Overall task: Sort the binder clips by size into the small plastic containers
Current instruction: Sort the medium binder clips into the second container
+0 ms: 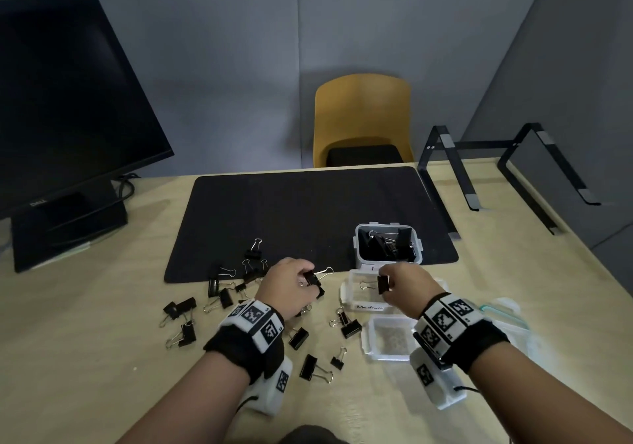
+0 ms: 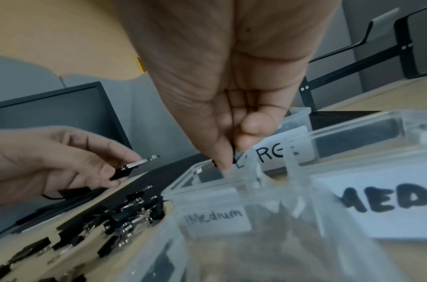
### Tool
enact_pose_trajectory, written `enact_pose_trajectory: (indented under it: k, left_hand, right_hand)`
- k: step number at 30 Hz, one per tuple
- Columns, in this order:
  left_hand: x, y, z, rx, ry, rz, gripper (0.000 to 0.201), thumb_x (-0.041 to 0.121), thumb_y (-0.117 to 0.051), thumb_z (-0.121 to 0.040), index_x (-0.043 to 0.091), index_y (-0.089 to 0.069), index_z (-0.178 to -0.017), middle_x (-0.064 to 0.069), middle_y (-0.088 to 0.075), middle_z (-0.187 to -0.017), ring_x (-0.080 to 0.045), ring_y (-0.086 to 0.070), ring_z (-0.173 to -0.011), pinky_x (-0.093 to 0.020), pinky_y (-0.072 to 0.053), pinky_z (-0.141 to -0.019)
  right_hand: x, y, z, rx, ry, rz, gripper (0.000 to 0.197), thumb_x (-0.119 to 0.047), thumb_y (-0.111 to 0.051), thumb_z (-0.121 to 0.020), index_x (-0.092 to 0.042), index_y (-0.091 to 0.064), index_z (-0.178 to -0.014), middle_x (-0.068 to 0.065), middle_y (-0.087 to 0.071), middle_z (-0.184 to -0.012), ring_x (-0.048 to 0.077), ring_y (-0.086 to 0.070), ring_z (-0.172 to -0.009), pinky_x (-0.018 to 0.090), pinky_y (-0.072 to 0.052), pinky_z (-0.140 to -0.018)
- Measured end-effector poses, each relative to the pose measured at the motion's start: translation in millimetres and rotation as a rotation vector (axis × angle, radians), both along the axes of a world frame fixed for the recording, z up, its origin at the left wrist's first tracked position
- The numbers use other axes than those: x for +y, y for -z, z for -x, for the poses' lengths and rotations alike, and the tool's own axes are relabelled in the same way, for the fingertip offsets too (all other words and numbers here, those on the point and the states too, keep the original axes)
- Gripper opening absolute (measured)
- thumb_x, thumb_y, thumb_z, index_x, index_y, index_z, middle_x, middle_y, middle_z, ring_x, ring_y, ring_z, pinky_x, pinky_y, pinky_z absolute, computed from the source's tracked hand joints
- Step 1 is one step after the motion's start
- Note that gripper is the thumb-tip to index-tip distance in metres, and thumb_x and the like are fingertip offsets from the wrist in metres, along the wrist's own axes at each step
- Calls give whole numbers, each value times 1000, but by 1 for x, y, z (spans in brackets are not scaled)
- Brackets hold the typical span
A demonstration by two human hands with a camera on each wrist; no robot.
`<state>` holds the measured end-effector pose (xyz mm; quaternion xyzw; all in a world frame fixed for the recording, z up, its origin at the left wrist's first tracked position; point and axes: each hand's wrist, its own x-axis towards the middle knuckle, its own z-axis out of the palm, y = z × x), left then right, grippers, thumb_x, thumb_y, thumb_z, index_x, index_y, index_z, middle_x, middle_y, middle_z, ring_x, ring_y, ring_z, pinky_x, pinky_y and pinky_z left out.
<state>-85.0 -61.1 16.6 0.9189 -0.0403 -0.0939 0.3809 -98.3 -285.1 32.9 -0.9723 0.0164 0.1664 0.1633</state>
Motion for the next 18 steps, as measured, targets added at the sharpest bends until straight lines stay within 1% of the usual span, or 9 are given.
enact_pose_trajectory:
  k: [2, 4, 6, 8, 10, 11, 13, 15, 18]
  left_hand:
    - [-6, 0, -1, 3, 18, -6, 41, 18, -69, -78, 19, -62, -119, 3, -57, -112, -8, -59, -96, -25, -49, -90]
    - [-12, -1, -2, 0, 41, -17, 40, 19, -69, -79, 20, -62, -118, 6, -55, -109, -6, -57, -94, -21, -48, -88]
    - [-18, -1, -2, -1, 50, -23, 38, 19, -68, -80, 20, -63, -117, 6, -54, -107, -6, -56, -93, -19, -46, -88]
    - [-23, -1, -3, 3, 66, -37, 37, 20, -68, -79, 21, -63, -116, 5, -56, -110, -8, -56, -97, -22, -46, -90]
    - [-27, 0, -4, 7, 98, -55, 38, 21, -67, -79, 21, -63, -116, 5, -56, -112, -11, -57, -100, -25, -47, -92]
    - [-29, -1, -5, 5, 115, -61, 38, 21, -67, -79, 21, -62, -117, 5, -57, -113, -11, -57, -101, -26, -46, -93]
    - [-34, -1, -6, -8, 151, -76, 39, 21, -67, -80, 20, -62, -118, 5, -57, -115, -10, -56, -103, -26, -46, -94]
    - [-39, -2, -8, -21, 191, -97, 40, 23, -67, -81, 19, -61, -120, 5, -56, -116, -10, -55, -106, -25, -45, -94]
    - [-48, -1, -11, -28, 261, -124, 41, 26, -68, -80, 21, -61, -120, 5, -56, -115, -11, -52, -109, -27, -44, -95]
  right_hand:
    - [-2, 3, -1, 11, -31, 31, 19, -9, -52, -79, -13, -65, -92, 6, -64, -91, 23, -60, -90, 23, -38, -66]
    - [-1, 4, -1, 22, -67, 56, 19, -8, -51, -80, -12, -65, -93, 7, -64, -95, 23, -60, -91, 23, -39, -67]
    - [0, 5, -3, 43, -77, 64, 19, -8, -52, -81, -10, -65, -94, 7, -63, -98, 24, -59, -92, 23, -38, -68]
    - [0, 6, -5, 54, -76, 64, 19, -8, -52, -81, -9, -64, -96, 9, -62, -101, 24, -60, -94, 24, -39, -68]
    - [-2, 6, -7, 53, -76, 52, 23, -9, -53, -82, -8, -63, -103, 10, -62, -108, 25, -60, -98, 26, -44, -72]
    - [-3, 6, -6, 51, -77, 42, 29, -10, -54, -83, -9, -61, -111, 10, -61, -113, 24, -59, -101, 28, -48, -78]
    - [-8, 5, -4, 38, -82, 22, 41, -12, -56, -84, -13, -55, -125, 8, -59, -120, 23, -58, -107, 29, -48, -89]
    - [-12, 5, -1, 12, -88, 9, 42, -14, -55, -85, -16, -54, -126, 7, -56, -120, 22, -57, -107, 27, -45, -88]
    - [-14, 7, 4, -11, -78, -22, 36, -19, -55, -86, -20, -57, -122, 4, -52, -118, 22, -56, -104, 26, -43, -87]
